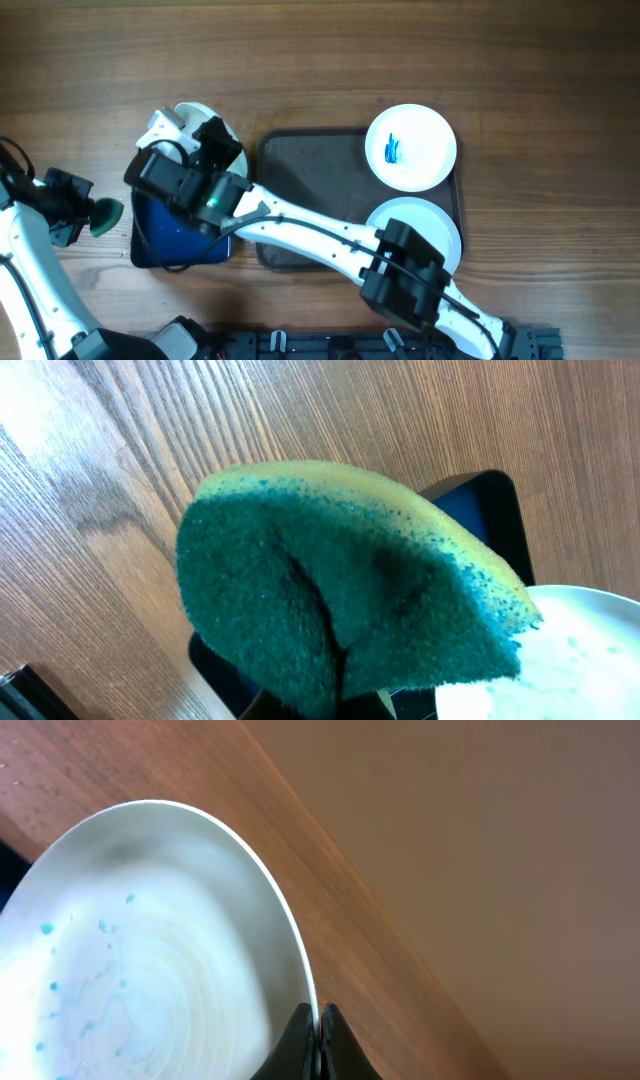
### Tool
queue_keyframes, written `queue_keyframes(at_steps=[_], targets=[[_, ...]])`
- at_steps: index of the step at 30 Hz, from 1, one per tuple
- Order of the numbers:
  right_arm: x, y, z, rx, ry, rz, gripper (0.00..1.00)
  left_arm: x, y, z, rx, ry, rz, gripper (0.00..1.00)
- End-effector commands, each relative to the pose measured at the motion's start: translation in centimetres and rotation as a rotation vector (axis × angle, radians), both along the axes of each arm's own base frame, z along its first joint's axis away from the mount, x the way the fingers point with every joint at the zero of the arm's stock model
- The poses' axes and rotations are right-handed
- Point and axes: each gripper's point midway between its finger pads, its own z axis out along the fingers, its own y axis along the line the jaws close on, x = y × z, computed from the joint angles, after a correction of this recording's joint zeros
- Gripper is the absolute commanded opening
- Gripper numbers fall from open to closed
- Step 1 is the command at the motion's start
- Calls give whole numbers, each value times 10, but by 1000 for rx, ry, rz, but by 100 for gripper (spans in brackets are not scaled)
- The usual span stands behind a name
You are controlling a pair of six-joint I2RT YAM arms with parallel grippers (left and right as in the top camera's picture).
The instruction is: Clean dirty plates on tray and stack at the side
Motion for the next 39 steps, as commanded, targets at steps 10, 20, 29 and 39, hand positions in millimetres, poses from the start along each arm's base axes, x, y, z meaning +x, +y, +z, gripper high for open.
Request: queue_keyframes(at_steps=[10, 20, 29, 39], targets=[[26, -36, 144, 24, -299, -92, 5, 4, 4, 14, 19, -47, 13, 4], [-11, 11, 151, -166, -323, 136, 5, 4, 3, 14, 18, -46, 13, 4], [-28, 16, 131, -122, -263, 134, 5, 4, 3, 13, 16, -43, 13, 4], [-24, -4, 30, 473, 346, 13, 4, 5, 4, 14, 20, -48, 13, 4]])
